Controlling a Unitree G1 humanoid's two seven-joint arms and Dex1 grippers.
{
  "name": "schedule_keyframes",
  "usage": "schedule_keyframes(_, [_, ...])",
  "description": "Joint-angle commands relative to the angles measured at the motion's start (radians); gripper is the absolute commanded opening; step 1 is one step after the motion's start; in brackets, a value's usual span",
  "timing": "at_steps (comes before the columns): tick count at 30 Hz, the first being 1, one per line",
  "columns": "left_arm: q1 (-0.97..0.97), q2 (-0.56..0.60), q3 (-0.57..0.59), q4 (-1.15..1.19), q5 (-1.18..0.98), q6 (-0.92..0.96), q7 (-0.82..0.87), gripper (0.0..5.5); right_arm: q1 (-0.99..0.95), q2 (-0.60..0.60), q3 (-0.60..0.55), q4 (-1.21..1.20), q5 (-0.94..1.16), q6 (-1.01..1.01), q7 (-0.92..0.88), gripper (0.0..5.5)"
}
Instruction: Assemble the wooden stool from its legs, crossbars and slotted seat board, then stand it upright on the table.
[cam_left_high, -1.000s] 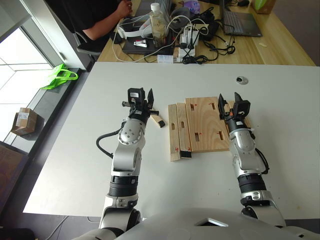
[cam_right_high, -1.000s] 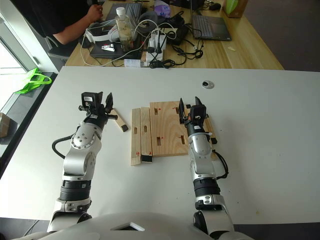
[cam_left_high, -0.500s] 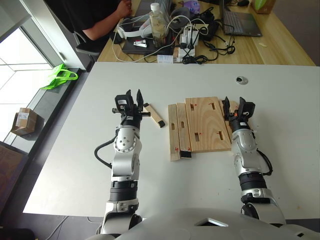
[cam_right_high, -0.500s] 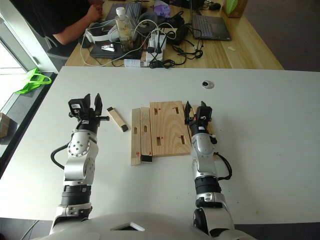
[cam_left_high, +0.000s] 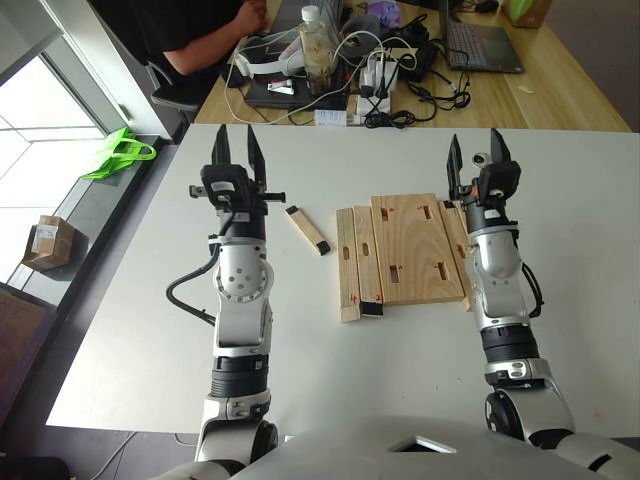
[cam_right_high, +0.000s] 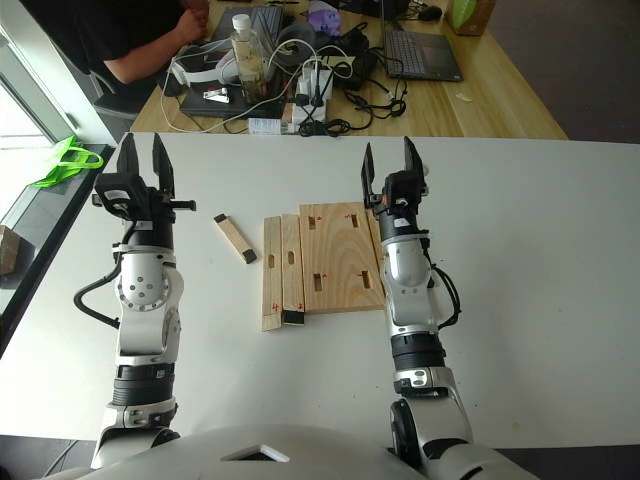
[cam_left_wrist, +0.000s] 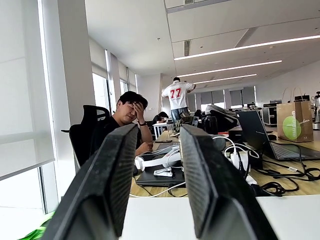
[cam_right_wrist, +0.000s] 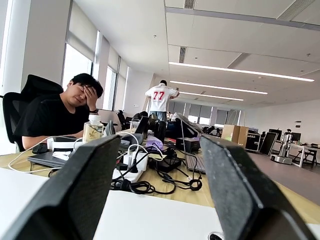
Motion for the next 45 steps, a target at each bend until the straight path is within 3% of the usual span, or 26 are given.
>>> schedule_keyframes(1, [0.005, 0.002, -0.012, 0.014, 0.006, -0.012, -0.008, 1.47, 0.016, 0.015, -0.017, 0.009, 0.037, 0.028, -0.006, 2.96])
schedule_keyframes(11, [0.024, -0.027, -0.018, 0.07, -0.048, 0.053, -0.032, 1.54, 0.061, 0.05, 0.003, 0.024, 0.145, 0.141, 0.095, 3.11])
schedule_keyframes(16, [0.042, -0.082, 0.028, 0.195, -0.129, 0.107, -0.01, 1.54, 0.044, 0.072, -0.036, 0.195, 0.103, 0.254, -0.039, 3.11])
schedule_keyframes(22, [-0.003, -0.112, 0.105, 0.311, -0.116, 0.205, 0.146, 1.54, 0.023, 0.058, -0.039, 0.197, 0.112, 0.33, -0.022, 3.11])
schedule_keyframes(31, [0.03, -0.093, 0.057, 0.254, -0.215, 0.144, -0.062, 1.4, 0.054, 0.045, -0.02, 0.126, 0.128, 0.288, 0.08, 2.96])
schedule_keyframes(34, [0.028, -0.092, 0.059, 0.247, -0.214, 0.147, -0.06, 1.12, 0.053, 0.043, -0.012, 0.121, 0.109, 0.287, 0.065, 2.6])
schedule_keyframes(38, [0.026, -0.087, 0.043, 0.235, -0.205, 0.161, -0.072, 0.98, 0.051, 0.043, -0.005, 0.116, 0.09, 0.274, 0.057, 2.58])
schedule_keyframes(45, [0.023, -0.081, 0.025, 0.225, -0.188, 0.149, -0.079, 0.05, 0.06, 0.047, -0.005, 0.103, 0.085, 0.26, 0.047, 1.54])
